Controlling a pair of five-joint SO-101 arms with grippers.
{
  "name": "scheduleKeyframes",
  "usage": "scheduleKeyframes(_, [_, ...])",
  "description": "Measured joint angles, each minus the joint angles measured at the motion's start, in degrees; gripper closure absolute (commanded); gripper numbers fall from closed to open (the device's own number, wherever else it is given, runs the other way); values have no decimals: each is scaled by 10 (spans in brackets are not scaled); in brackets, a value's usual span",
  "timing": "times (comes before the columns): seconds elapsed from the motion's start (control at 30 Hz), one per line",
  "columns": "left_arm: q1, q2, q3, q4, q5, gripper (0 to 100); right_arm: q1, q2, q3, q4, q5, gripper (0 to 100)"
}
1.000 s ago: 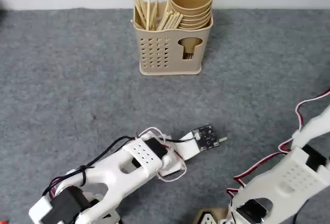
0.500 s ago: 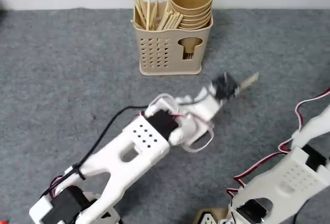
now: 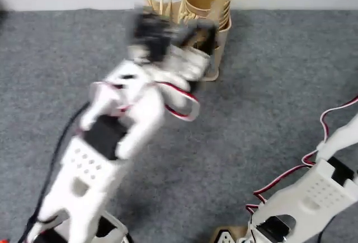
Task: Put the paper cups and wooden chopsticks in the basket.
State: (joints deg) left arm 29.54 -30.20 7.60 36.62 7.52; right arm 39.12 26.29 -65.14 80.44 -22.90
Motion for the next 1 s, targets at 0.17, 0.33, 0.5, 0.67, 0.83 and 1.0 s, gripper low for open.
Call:
scheduleKeyframes(0.17, [-136,-37,2,-98,4,985,-6,0,0,0,0,790])
scheduleKeyframes(0.33, [-215,-25,91,-257,54,986,-28,0,0,0,0,790])
scheduleKeyframes(0.5, [-221,73,159,-447,53,987,-37,0,0,0,0,790])
scheduleKeyframes(0.67, [-221,163,161,-523,74,987,-38,0,0,0,0,790])
scheduleKeyframes(0.83, [-223,258,142,-542,140,987,-38,0,0,0,0,790])
scheduleKeyframes(1.0, [-261,360,40,-541,278,987,-38,0,0,0,0,790])
